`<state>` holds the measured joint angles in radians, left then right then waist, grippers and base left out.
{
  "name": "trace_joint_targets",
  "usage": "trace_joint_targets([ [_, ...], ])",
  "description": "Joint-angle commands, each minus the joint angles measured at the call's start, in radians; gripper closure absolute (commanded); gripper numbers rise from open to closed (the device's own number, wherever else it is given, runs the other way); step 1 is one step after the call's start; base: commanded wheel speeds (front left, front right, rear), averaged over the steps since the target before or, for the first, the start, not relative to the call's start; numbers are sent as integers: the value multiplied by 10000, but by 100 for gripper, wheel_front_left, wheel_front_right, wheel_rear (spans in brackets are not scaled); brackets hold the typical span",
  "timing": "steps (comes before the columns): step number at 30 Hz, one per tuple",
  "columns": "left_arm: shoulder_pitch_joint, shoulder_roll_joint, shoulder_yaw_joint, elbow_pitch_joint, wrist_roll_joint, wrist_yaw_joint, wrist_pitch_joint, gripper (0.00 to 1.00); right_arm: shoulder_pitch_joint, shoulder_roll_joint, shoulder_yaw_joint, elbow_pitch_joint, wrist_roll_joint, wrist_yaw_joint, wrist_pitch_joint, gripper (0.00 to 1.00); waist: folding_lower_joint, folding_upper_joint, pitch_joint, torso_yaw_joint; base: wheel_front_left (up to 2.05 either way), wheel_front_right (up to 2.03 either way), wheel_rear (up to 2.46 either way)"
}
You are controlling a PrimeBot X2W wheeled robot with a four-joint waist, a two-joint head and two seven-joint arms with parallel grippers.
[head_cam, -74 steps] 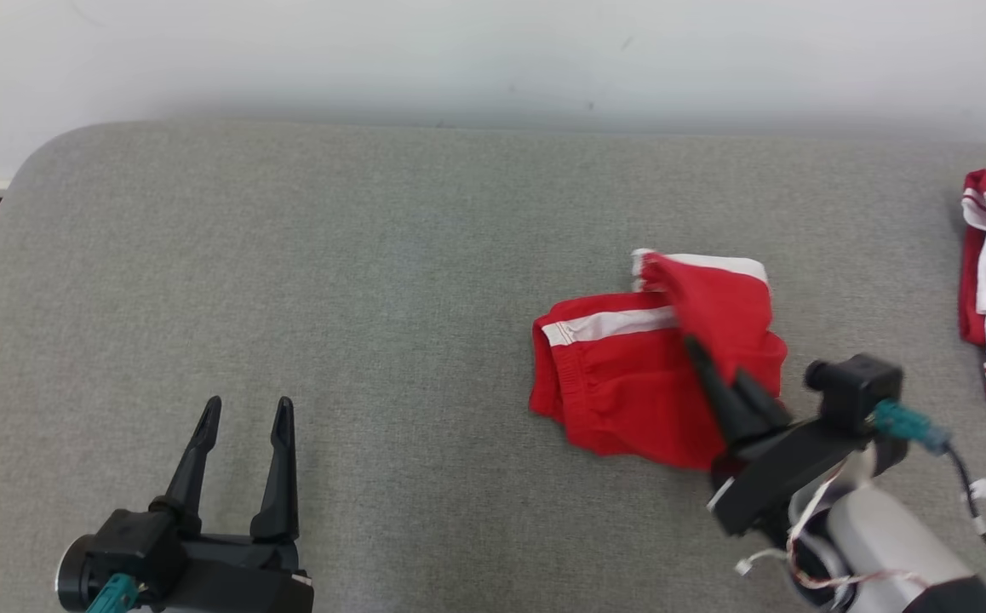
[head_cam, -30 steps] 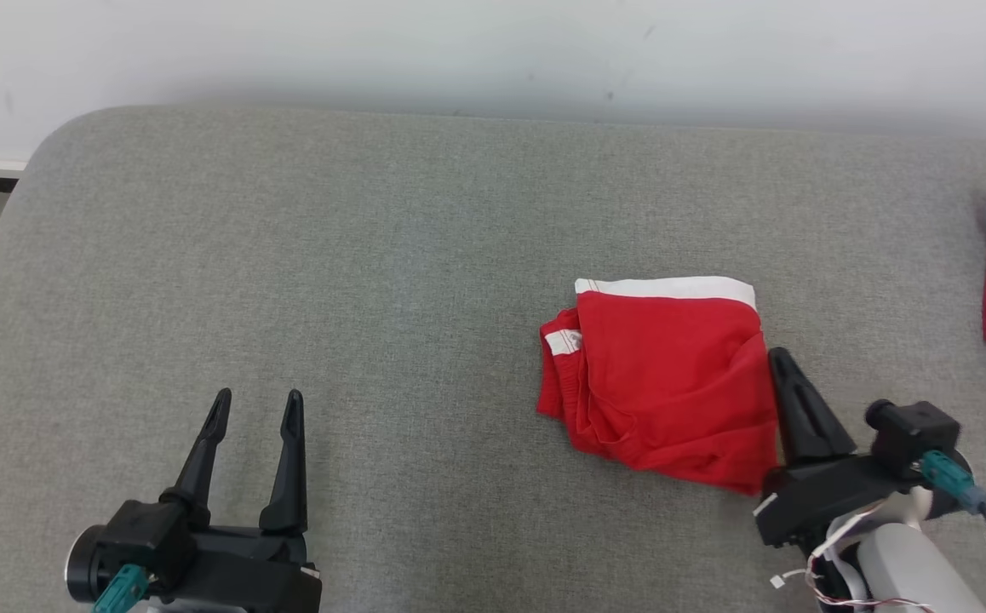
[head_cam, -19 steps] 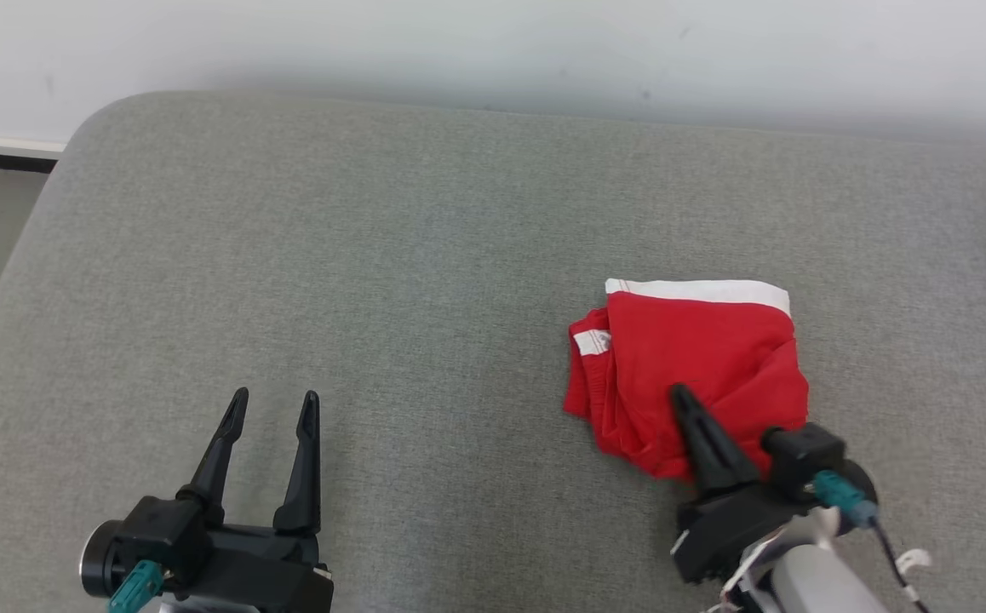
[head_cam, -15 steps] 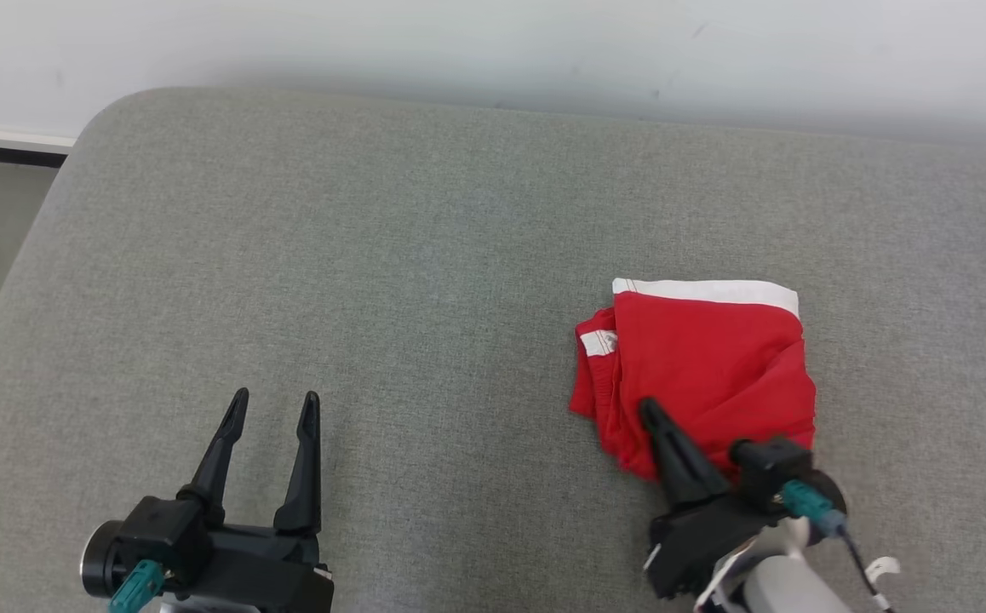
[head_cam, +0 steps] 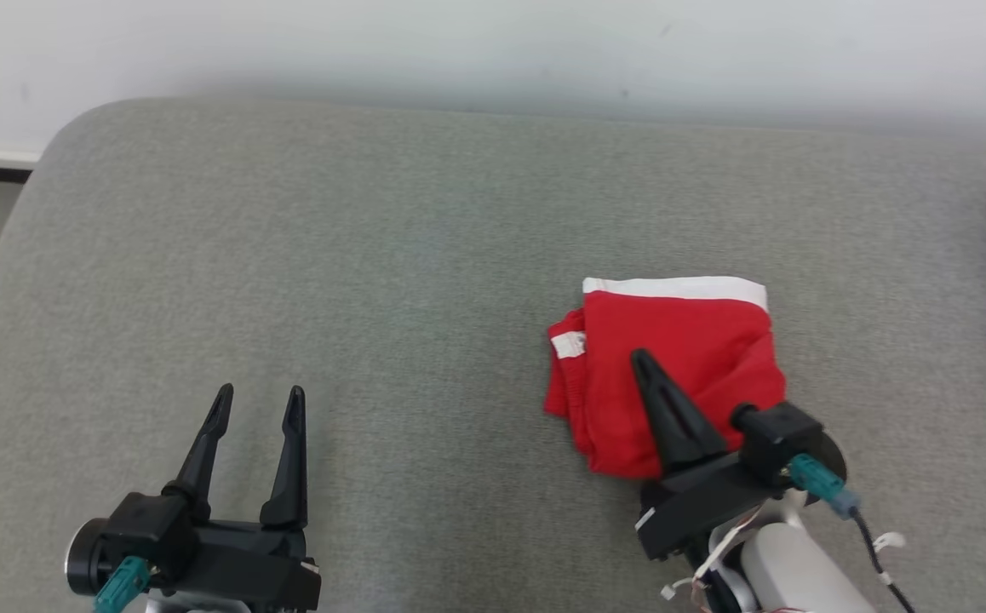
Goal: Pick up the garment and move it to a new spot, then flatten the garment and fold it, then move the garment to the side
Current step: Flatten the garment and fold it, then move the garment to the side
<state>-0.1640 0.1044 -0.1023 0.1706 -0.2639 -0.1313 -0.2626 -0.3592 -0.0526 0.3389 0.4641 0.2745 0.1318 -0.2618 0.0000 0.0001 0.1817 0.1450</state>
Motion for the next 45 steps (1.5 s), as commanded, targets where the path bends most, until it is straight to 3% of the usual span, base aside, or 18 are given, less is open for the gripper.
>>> trace_joint_targets([
  [1, 97, 67, 38, -30, 111, 12, -28, 0, 63, -103, -222, -221, -153, -29, -37, 100, 0, -1, -172, -385, 0, 0, 0],
  [13, 493, 133, 509, -163, 278, 14, -30, 0, 1073, -455, -2037, -1669, -553, -29, -22, 100, 0, -1, -557, -1854, 0, 0, 0],
  [14, 523, 124, 531, -177, 295, 14, -28, 0, 1201, -472, -2151, -1770, -607, -29, -23, 96, 0, -1, -574, -1917, 0, 0, 0],
  [18, 722, 128, 638, -236, 324, 14, -28, 0, 1689, -565, -2427, -2039, -751, -29, -22, 57, 0, -1, -647, -2094, 0, 0, 0],
  [19, 717, 168, 655, -241, 320, 14, -28, 0, 1761, -586, -2478, -2109, -763, -29, -22, 9, 0, -1, -662, -2112, 0, 0, 0],
  [20, 756, 209, 682, -226, 315, 14, -28, 0, 1865, -600, -2509, -2128, -780, -29, -22, 0, 0, -1, -690, -2124, 0, 0, 0],
  [45, 1885, 203, 876, -439, 563, 15, -28, 0, 3095, -783, -2524, -2062, -782, -29, -22, 0, 0, -1, -1222, -1444, 0, 0, 0],
])
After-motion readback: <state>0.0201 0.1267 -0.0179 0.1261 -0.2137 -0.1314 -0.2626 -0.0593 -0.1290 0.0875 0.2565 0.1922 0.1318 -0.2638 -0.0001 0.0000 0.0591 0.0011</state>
